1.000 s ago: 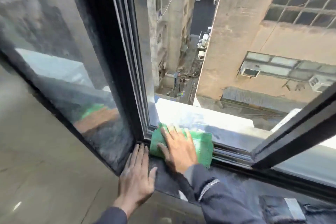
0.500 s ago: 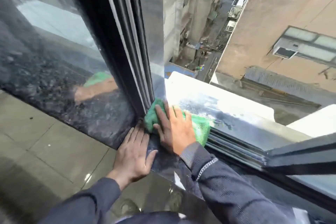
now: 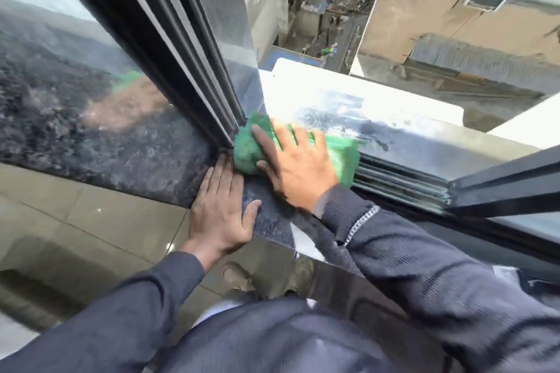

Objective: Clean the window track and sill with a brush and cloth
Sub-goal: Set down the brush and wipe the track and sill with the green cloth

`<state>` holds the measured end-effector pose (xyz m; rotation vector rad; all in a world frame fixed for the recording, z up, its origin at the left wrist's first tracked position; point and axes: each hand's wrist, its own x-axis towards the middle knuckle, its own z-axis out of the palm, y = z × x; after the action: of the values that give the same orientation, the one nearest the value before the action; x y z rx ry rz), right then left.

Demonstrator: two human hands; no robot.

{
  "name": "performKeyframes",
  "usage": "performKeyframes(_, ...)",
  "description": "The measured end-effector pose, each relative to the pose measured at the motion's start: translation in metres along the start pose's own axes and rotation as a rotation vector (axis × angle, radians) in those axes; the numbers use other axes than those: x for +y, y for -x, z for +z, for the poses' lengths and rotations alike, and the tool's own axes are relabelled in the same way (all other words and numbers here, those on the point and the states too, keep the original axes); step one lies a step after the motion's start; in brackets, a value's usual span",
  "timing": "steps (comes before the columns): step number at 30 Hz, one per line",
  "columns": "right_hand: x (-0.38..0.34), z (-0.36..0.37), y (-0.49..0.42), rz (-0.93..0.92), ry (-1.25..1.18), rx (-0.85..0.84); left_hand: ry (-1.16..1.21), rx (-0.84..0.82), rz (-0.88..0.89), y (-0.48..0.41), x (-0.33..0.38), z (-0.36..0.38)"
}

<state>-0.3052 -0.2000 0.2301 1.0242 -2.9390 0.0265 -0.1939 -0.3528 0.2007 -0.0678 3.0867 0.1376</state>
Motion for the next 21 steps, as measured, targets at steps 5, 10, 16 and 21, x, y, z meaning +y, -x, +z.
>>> performKeyframes(5, 0.05, -0.018, 0.042, -0.179, -0.035, -0.022, 0.036, 0.023, 0.052, -0.001, -0.004, -0.004)
performKeyframes(10, 0.087, -0.021, 0.089, -0.094, -0.237, 0.117, 0.046, 0.008, 0.037, 0.002, 0.0, -0.002)
performKeyframes(16, 0.019, -0.036, 0.109, 0.631, -0.734, 0.587, 0.068, 0.011, 0.031, 0.006, 0.004, 0.0)
performKeyframes(21, -0.07, -0.007, 0.094, 0.726, -0.58, 0.248, 0.12, 0.051, 0.078, -0.003, -0.001, -0.003)
